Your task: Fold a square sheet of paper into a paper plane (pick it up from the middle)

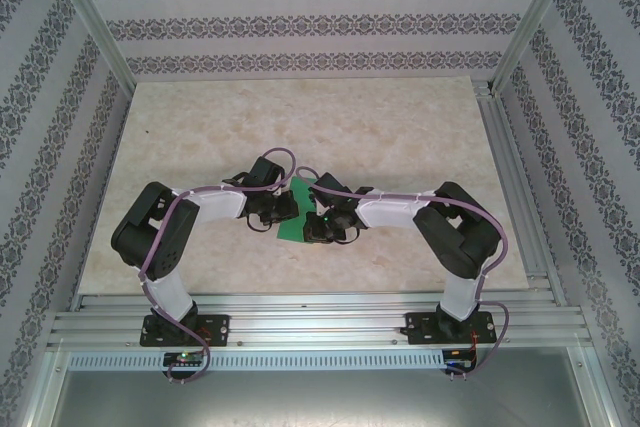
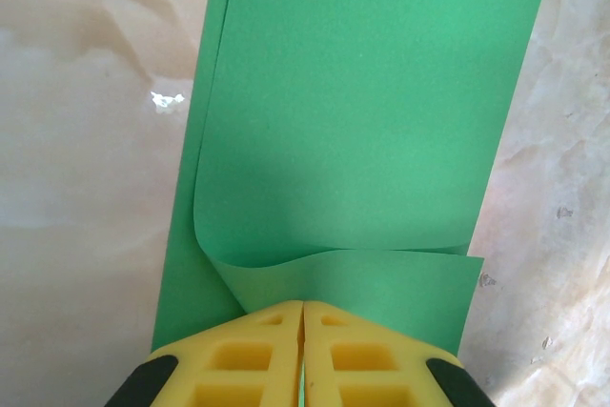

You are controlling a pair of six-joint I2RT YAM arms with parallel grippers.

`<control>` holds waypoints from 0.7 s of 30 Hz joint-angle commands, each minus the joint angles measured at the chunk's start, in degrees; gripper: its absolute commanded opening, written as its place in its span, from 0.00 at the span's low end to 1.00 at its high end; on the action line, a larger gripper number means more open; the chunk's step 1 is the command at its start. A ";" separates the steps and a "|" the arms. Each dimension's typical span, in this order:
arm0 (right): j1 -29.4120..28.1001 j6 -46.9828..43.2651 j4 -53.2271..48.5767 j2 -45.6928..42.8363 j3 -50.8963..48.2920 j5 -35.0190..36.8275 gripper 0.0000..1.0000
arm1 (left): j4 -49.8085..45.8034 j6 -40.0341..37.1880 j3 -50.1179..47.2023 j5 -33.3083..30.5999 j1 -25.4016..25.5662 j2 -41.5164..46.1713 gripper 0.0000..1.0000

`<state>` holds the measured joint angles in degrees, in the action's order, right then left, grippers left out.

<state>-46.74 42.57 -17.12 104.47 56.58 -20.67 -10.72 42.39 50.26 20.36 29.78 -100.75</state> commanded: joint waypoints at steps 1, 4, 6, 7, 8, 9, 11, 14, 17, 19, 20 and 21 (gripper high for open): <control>-0.03 -0.26 -0.57 -3.03 0.69 -0.09 0.11 | -5.64 0.57 -2.32 -4.36 0.37 -0.45 0.11; -0.02 -0.52 -1.12 -1.56 0.92 0.17 0.11 | -5.56 0.56 -2.28 -4.13 0.44 -0.59 0.11; -0.06 0.02 -0.96 0.01 0.28 0.20 0.10 | -5.43 0.64 -2.27 -4.04 0.50 -0.67 0.11; -0.18 0.67 -0.24 0.54 -0.38 -0.05 0.10 | -5.36 0.64 -2.27 -4.05 0.55 -0.65 0.11; -0.44 0.98 0.02 1.10 -0.97 -0.08 0.10 | -5.36 0.61 -2.27 -4.07 0.54 -0.75 0.11; -0.54 1.10 -0.24 1.39 -1.40 0.13 0.10 | -5.43 0.63 -2.27 -4.03 0.63 -0.76 0.11; -0.72 1.46 -0.62 1.31 -2.40 0.36 0.10 | -5.53 0.65 -2.23 -4.12 0.66 -0.60 0.11; -0.72 1.73 -1.09 -0.14 -3.75 0.02 0.10 | -5.53 0.75 -2.18 -4.32 0.63 -0.68 0.11; -0.72 1.39 -2.68 -2.07 -4.41 0.02 0.09 | -5.36 0.72 -2.27 -4.44 0.68 -0.72 0.11; -0.63 0.86 -3.13 -3.83 -4.10 -0.14 0.10 | -5.35 0.73 -2.27 -4.35 0.64 -0.73 0.11; -0.54 0.56 -3.02 -4.97 -3.64 -0.21 0.10 | -5.33 0.76 -2.21 -4.34 0.67 -0.74 0.11; -0.41 0.46 -2.58 -6.03 -3.19 -0.18 0.11 | -5.28 0.69 -2.18 -4.25 0.64 -0.76 0.11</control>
<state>-46.78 43.59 -17.19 101.67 53.47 -21.06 -10.74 42.54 50.24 20.12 29.98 -100.71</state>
